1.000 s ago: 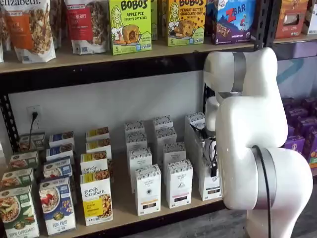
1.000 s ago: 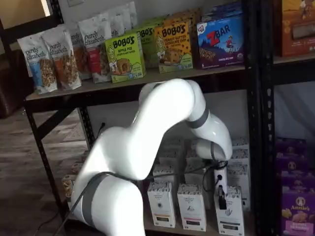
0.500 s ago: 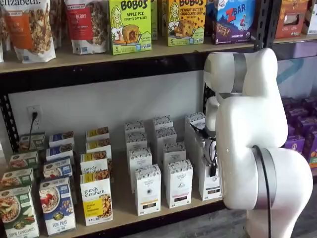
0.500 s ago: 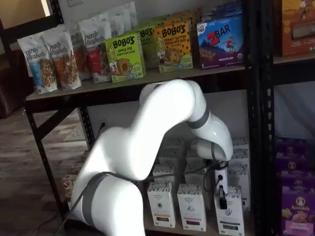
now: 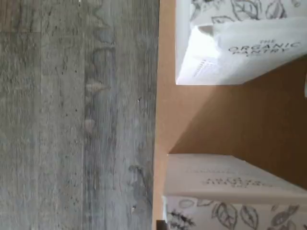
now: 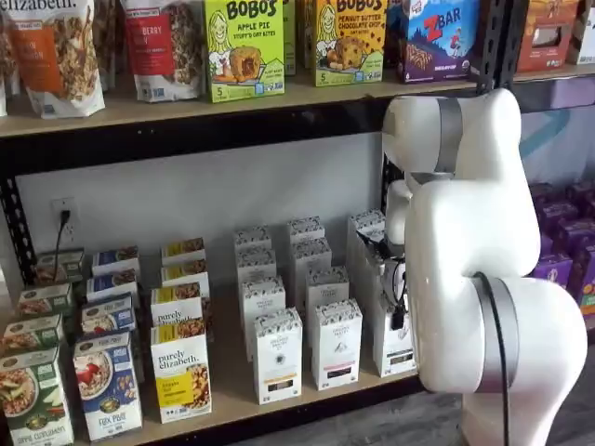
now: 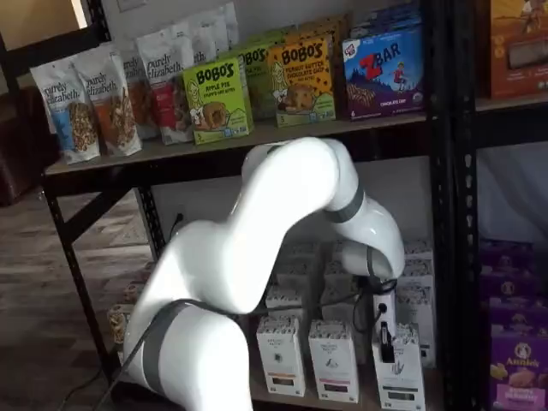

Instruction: Pick up the white box with a green strip in the middle, on the bottom shelf, the sixth box from the left

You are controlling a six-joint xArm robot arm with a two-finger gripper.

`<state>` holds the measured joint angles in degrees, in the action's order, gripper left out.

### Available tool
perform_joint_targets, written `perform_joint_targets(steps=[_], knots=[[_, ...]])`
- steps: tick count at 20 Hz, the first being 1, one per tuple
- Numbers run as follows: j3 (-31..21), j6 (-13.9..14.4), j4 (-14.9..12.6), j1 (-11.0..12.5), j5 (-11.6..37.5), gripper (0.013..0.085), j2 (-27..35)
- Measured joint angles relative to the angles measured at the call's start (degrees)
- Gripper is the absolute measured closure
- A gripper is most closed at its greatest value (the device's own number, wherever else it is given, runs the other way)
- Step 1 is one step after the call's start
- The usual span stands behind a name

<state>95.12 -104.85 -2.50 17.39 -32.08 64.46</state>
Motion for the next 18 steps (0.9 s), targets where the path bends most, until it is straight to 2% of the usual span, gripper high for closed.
perform_joint_targets(steps=[8, 13, 16, 18], knots=[[-4.4, 0.2, -0.4, 0.2, 1.9, 0.0490, -2.7], [-8.5, 2.3, -2.7, 0.1, 3.1, 0.0490, -5.1], [-12.1, 2.7, -2.7, -0.2, 3.8, 0.0490, -7.3], [-16.5, 3.1, -2.8, -0.5, 6.3, 0.0490, -9.8]])
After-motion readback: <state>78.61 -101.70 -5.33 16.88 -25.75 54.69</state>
